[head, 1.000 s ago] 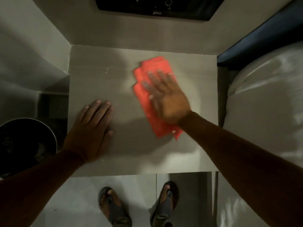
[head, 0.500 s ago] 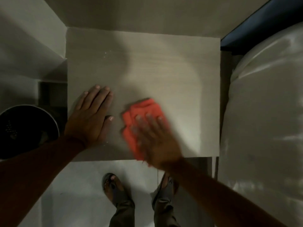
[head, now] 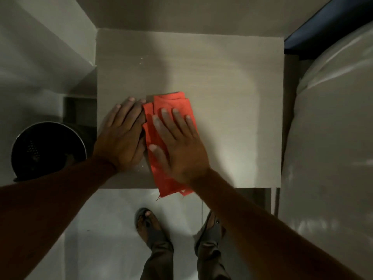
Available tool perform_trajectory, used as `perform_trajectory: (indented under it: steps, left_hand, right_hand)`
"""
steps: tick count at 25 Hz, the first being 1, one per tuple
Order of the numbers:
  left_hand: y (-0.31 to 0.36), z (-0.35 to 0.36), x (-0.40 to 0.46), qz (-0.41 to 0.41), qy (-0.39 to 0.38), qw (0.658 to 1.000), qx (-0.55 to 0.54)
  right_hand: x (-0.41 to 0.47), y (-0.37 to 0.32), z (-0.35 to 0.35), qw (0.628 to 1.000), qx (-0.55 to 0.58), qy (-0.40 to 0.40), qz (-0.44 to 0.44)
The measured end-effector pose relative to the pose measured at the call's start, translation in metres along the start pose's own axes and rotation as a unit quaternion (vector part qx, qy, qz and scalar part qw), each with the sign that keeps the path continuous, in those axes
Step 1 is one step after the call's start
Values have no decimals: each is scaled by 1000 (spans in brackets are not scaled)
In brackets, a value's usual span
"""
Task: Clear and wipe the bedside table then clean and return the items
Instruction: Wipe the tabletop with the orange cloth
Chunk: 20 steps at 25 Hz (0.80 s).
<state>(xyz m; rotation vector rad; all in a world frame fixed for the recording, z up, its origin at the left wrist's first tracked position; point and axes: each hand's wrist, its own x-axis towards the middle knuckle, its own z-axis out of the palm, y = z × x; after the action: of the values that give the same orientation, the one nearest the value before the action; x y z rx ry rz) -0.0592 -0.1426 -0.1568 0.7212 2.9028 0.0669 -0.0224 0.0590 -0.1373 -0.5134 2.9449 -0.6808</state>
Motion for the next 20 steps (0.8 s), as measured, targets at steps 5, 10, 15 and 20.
perform_trajectory:
  steps: [5,10,15,20]
  left_hand:
    - [2,1,1,-10,19,1000,-19]
    - [6,-3,2,2,11,999,-31]
    - [28,-18,-1,-168,139,935,-279]
    - [134,-15,8,-24,84,989,-119]
  right_hand:
    - [-6,104,-43,978,-58,43,197]
    - [-18,133,-42,972,-129,36,192]
    - [-18,139,-38,975,-122,40,183]
    - [-16,133,-38,975,-103,80,178]
